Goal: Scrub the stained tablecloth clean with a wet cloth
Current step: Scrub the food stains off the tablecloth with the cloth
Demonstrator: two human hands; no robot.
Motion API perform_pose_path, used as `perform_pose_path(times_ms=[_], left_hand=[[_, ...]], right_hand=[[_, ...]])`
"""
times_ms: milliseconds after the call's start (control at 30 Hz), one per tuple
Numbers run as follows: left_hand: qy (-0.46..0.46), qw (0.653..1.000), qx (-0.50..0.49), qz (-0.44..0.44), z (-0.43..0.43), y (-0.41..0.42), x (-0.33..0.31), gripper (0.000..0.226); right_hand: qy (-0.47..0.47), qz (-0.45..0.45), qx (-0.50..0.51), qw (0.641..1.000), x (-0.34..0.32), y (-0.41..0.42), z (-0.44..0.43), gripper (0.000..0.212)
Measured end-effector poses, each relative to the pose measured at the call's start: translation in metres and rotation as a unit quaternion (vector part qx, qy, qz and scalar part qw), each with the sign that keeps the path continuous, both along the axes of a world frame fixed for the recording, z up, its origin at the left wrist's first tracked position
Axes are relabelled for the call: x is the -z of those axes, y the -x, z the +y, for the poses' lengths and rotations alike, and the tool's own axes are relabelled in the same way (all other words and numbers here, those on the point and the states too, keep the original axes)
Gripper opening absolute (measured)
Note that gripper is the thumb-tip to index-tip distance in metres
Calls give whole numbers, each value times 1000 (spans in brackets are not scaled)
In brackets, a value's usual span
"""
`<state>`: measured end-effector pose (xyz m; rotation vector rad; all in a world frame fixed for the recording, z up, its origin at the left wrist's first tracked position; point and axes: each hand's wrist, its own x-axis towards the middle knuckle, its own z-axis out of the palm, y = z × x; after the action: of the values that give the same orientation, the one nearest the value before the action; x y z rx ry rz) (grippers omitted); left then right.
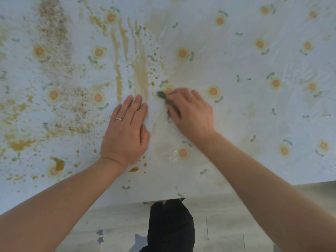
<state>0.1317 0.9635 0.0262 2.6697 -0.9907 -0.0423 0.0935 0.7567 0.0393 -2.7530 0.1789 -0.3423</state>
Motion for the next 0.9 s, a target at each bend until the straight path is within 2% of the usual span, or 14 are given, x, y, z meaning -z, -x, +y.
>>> perform_pose_path(times_ms=[67,167,233,333,400,467,533,600,667,733,833,900], left_hand=[[-1,1000,2,-1,-1,0,0,56],[1,1000,-4,1,0,0,0,56],[1,1000,-2,-5,1,0,0,56],[1,1000,-4,-1,1,0,1,56],[-2,1000,-10,6,1,0,2,56],[-7,1000,-11,10,1,-1,1,56],[-10,1000,-8,13,1,-1,0,56],[-14,1000,-5,14,1,-1,0,57],[-18,1000,-4,16,0,0,-1,58],[-20,1000,-5,16,0,0,-1,59],[-18,1000,-9,16,0,0,-1,58],[-17,1000,-10,16,0,0,-1,58]], right_hand=[[15,28,80,996,-1,-18,-41,21],[27,37,237,970,-3,-57,-100,27],[40,47,262,963,-3,-76,-104,28],[24,35,203,978,1,-71,-59,23],[5,5,120,993,5,-38,-14,11],[-24,-19,30,999,6,5,17,10],[-30,-26,-28,999,4,43,19,12],[5,-29,-44,999,1,61,-14,12],[48,-8,21,999,-6,59,-66,14],[54,24,159,986,-11,41,-125,18],[5,45,359,932,-16,16,-187,22],[-10,45,380,924,-16,11,-174,22]])
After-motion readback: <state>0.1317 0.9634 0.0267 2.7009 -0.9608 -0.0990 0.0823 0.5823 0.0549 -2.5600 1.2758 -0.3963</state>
